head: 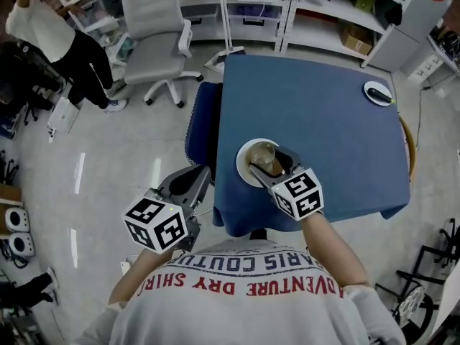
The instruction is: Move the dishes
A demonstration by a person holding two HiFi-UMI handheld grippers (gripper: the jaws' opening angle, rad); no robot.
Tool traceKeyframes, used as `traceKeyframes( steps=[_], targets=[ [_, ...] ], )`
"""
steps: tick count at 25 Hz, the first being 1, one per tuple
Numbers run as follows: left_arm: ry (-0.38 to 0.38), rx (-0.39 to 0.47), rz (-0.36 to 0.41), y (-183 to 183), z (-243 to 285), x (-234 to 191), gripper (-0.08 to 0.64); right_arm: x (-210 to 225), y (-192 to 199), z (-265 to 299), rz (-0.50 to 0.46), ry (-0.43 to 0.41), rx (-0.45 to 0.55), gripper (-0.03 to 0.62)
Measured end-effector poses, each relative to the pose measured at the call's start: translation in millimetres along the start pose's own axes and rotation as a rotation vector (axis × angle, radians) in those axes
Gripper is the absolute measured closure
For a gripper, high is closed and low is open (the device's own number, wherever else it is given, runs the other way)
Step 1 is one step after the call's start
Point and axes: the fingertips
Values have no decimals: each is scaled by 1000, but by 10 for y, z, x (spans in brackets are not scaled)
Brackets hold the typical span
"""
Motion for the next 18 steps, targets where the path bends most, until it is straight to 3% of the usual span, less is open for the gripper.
traceKeyframes(
  steps=[10,18],
  targets=[
    [38,-7,10,-10,64,117,531,46,-391,-178,-14,24,75,316],
    [91,-6,20,-60,227,285,531,322,-671,-474,-33,108,131,316]
  ],
)
Point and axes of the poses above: the fingertips, and each gripper's own axes: z forward along the fingers, x to its right, y out of its underside, and after that the axes turned 14 degrees about x, right-handed
